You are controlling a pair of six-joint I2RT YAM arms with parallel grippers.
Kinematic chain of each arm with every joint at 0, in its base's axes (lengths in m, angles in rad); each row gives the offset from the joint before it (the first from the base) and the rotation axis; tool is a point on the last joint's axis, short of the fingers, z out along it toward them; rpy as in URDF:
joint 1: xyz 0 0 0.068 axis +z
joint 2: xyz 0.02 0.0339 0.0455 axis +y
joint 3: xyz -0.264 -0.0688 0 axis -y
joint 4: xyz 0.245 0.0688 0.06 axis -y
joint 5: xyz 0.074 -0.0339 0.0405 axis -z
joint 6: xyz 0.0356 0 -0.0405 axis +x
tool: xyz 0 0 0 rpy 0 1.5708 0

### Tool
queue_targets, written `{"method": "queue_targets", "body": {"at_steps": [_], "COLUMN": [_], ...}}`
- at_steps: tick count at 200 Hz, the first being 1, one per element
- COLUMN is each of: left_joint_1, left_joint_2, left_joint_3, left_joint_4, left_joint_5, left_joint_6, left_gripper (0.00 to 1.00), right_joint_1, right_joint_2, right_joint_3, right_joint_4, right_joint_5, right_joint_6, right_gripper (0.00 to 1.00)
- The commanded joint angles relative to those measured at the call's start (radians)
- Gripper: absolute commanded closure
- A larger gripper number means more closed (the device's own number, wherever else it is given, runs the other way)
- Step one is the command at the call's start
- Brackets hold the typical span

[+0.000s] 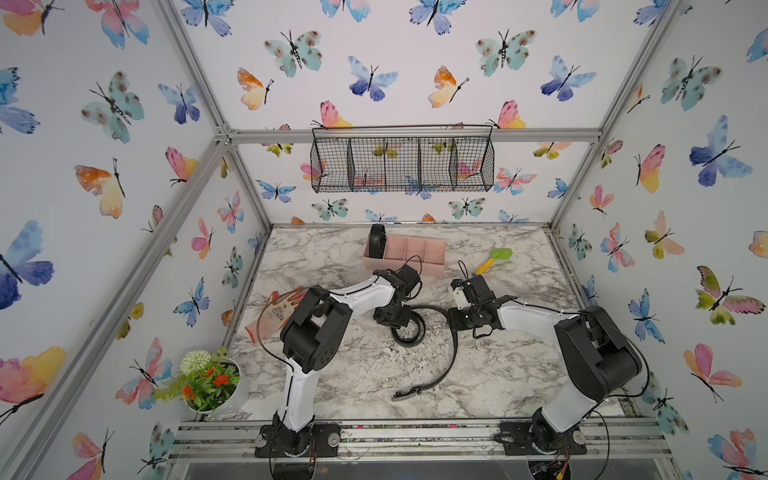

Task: Place the belts into the storage roll
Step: Roll the belt at the center of the board.

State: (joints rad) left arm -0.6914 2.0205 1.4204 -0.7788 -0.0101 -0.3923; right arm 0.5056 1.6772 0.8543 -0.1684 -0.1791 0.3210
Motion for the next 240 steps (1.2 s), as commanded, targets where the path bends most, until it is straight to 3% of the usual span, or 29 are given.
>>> {"method": "queue_targets", "body": {"at_steps": [1, 73, 130, 153, 174, 199, 240], "left_joint_1": [0.024, 0.024, 0.024, 0.026, 0.026, 0.025, 0.025], "left_joint_2": [0.026, 0.032, 0.043, 0.053, 0.069, 0.085, 0.117], "left_joint_3": [-0.034, -0.038, -0.03, -0.012, 0.018, 0.042, 0.079], "left_joint_4": [-0.083, -0.08, -0.077, -0.082, -0.092, -0.1, -0.106], "left_joint_5": [-0.037, -0.024, -0.015, -0.01, -0.004, -0.002, 0.002], "left_joint_6": [-0.003, -0.002, -0.004, -0.009, -0.015, -0.02, -0.025], "left_gripper": [0.83, 0.82, 0.82, 0.93, 0.94, 0.94, 0.94], "right_joint_1": [-0.036, -0.141, -0.166, -0.167, -0.162, -0.09, 0.158], "right_joint_2": [-0.02, -0.017, -0.028, -0.043, -0.071, -0.141, -0.177], "right_joint_3": [-0.027, -0.041, -0.061, -0.084, -0.139, -0.222, -0.256], "right_joint_4": [-0.003, 0.001, -0.014, -0.023, -0.005, 0.039, 0.177], "right_joint_5": [0.021, 0.008, -0.004, -0.091, -0.192, -0.225, -0.181], "right_joint_6": [0.017, 0.038, 0.034, 0.029, 0.06, 0.136, 0.335], "right_gripper": [0.97, 0.97, 0.97, 0.97, 0.97, 0.97, 0.93]}}
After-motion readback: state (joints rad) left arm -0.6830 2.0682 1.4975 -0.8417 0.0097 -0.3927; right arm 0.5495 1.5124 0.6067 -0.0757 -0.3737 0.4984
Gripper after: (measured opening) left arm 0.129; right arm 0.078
